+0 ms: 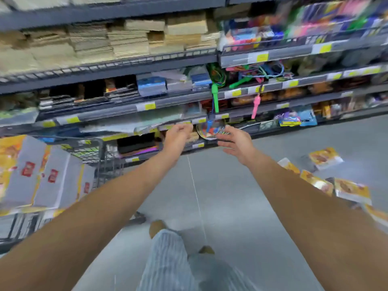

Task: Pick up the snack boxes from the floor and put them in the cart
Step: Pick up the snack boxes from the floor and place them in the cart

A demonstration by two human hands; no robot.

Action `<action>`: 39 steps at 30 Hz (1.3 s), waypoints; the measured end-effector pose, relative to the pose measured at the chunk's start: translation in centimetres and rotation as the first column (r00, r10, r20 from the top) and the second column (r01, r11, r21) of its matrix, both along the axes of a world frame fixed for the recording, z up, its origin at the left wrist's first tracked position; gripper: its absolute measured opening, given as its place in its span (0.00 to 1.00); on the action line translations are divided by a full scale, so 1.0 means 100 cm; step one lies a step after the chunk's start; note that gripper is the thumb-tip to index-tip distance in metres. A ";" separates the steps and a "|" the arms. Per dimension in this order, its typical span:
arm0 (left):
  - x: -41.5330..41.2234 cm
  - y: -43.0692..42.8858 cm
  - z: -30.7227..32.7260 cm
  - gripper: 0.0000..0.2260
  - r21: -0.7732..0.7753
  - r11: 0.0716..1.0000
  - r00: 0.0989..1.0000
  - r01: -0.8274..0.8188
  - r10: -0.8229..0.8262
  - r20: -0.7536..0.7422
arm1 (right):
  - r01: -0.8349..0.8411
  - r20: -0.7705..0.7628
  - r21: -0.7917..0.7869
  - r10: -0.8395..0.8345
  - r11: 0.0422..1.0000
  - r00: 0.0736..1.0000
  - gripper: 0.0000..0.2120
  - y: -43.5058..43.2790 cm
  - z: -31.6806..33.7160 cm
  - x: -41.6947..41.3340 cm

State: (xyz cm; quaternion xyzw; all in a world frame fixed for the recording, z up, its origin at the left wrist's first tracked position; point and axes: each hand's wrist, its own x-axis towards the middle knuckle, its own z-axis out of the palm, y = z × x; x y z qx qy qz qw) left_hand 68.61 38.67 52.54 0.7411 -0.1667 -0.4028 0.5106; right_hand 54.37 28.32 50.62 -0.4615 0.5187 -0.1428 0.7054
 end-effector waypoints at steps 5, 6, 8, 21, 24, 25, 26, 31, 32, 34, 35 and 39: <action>-0.076 -0.075 0.003 0.11 0.064 0.968 0.969 0.243 -0.246 0.032 | 0.185 -0.019 0.034 -0.185 0.982 0.983 0.10 -0.044 -0.014 -0.086; -0.087 -0.089 -0.001 0.11 0.072 0.958 0.959 0.279 -0.282 0.037 | 0.223 -0.027 0.042 -0.222 0.974 0.975 0.09 -0.052 -0.018 -0.100; -0.110 -0.120 -0.008 0.11 0.092 0.931 0.933 0.354 -0.358 0.031 | 0.292 -0.035 0.068 -0.290 0.954 0.956 0.07 -0.068 -0.025 -0.127; -0.304 -0.339 -0.044 0.09 0.160 0.634 0.652 0.757 -0.749 -0.117 | 0.686 -0.106 0.151 -0.678 0.712 0.728 0.05 -0.199 -0.052 -0.320; -0.352 -0.368 -0.048 0.07 0.175 0.548 0.572 0.818 -0.806 -0.153 | 0.750 -0.133 0.157 -0.738 0.643 0.661 0.06 -0.204 -0.057 -0.367; -0.370 -0.376 -0.051 0.06 0.180 0.512 0.539 0.840 -0.827 -0.160 | 0.773 -0.134 0.163 -0.762 0.614 0.633 0.07 -0.204 -0.059 -0.384; -0.391 -0.385 -0.052 0.06 0.186 0.465 0.494 0.866 -0.853 -0.169 | 0.799 -0.134 0.165 -0.790 0.578 0.599 0.07 -0.204 -0.061 -0.404; -0.508 -0.414 -0.058 0.05 0.195 0.258 0.293 0.946 -0.939 -0.180 | 0.913 -0.169 0.142 -0.900 0.382 0.403 0.08 -0.197 -0.076 -0.505; -0.533 -0.414 -0.061 0.05 0.198 0.210 0.247 0.957 -0.951 -0.185 | 0.928 -0.192 0.144 -0.910 0.345 0.368 0.10 -0.194 -0.079 -0.524; -0.579 -0.413 -0.068 0.06 0.203 0.111 0.154 0.973 -0.965 -0.213 | 0.946 -0.222 0.168 -0.925 0.276 0.309 0.11 -0.190 -0.087 -0.563; -0.609 -0.415 -0.072 0.06 0.210 0.062 0.110 0.976 -0.967 -0.230 | 0.953 -0.229 0.185 -0.932 0.241 0.280 0.09 -0.190 -0.091 -0.588; -0.702 -0.425 -0.086 0.09 0.251 -0.048 0.014 0.967 -0.971 -0.240 | 0.967 -0.250 0.197 -0.945 0.163 0.210 0.06 -0.203 -0.101 -0.670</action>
